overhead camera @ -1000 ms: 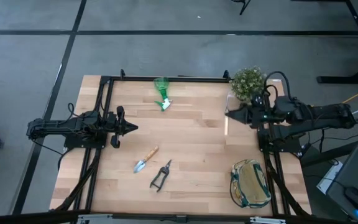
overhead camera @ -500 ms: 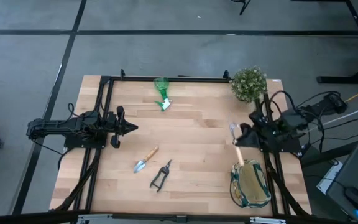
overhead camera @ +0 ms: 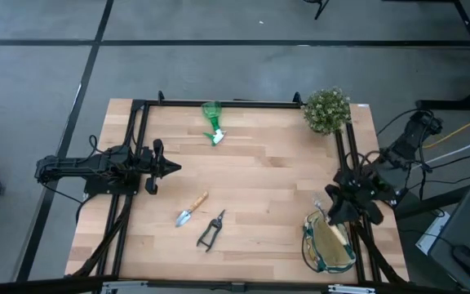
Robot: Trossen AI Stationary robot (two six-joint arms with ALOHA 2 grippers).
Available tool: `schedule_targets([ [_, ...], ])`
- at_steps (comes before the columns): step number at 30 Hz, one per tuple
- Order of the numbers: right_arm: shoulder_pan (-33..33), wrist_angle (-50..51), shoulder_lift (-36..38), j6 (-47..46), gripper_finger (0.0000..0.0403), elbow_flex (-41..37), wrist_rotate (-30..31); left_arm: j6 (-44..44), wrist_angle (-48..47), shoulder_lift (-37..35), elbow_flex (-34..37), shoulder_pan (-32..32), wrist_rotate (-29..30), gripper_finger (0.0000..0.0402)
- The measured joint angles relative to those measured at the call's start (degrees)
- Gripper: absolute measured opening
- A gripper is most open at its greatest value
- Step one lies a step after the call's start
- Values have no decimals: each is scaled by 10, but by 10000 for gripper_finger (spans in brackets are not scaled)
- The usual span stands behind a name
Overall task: Pick & Place Garden tools in Gardening bag
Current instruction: Put the hand rake into the gardening bag
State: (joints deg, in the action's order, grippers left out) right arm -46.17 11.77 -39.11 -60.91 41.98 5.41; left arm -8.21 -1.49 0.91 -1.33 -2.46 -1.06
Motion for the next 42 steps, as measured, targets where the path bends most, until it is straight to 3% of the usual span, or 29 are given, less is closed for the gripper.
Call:
schedule_targets([
  [8,-70,57,-15,7,70,0,80,0,0,0,0,0,0,13],
  [15,-120,127,-26,-49,70,0,158,0,0,0,0,0,0,10],
  [27,-191,143,-82,-151,70,0,171,0,1,0,0,0,0,10],
  [42,-225,176,-132,-335,70,0,201,0,2,0,0,0,0,13],
])
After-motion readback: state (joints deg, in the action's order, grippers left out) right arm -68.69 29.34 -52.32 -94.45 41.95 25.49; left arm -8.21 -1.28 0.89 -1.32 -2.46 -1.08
